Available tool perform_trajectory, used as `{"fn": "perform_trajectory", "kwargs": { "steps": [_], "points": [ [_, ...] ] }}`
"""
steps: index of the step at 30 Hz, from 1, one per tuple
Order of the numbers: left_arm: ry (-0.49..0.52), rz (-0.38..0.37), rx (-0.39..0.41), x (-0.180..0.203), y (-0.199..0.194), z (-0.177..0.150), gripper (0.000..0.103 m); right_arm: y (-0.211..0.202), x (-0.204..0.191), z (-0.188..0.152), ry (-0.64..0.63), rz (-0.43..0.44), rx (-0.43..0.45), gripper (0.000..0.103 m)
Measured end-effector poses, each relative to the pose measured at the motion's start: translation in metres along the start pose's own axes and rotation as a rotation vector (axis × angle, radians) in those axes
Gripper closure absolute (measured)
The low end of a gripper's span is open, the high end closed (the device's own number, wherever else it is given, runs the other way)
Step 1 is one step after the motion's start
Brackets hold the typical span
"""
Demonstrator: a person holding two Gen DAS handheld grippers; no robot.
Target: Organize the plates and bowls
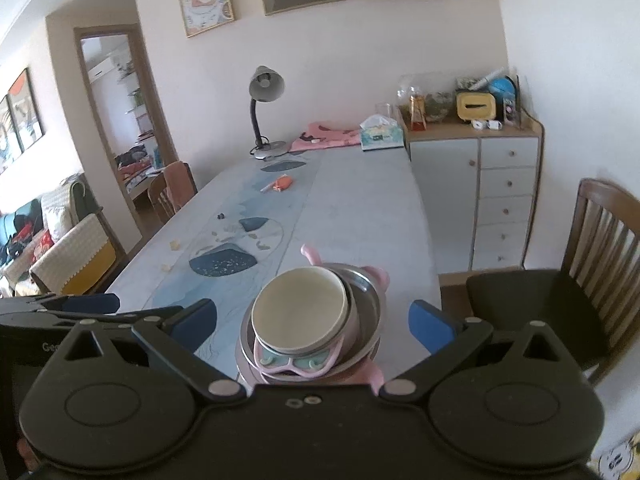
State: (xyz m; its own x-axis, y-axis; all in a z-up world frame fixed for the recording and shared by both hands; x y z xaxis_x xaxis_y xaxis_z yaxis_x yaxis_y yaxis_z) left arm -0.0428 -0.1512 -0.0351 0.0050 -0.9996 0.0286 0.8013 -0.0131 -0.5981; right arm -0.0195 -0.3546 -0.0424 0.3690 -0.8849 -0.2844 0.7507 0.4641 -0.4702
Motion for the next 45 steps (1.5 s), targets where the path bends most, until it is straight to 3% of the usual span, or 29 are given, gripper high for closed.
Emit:
{"fn": "perform_trajectory", "kwargs": {
  "steps": [22,45],
  "points": [
    [0.013,-0.014,0.072,-0.006,-0.019,0.002,0.0,-0.007,-0.003,-0.007,0.044,-0.079,0.038,0.0],
    [0.001,-0.027,0.013,-0.002,-0.014,-0.005,0.0,-0.004,-0.005,-0.006,0.033,-0.061,0.007,0.0]
  ]
}}
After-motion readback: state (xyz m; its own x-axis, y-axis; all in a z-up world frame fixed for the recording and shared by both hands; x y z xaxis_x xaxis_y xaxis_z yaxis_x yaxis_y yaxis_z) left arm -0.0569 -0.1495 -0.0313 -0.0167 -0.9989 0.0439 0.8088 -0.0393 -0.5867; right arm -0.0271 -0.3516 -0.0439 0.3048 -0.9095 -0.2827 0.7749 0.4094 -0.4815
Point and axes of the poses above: each gripper's, at about its wrist camera, not at the fingertips, and y roughly the way its jaws point, x to its right, z to its top, the point moved 4 cm from there along y, roughly the way its jaws point, and after that the axes turned 7 degrees about z, right-handed, at the moved point
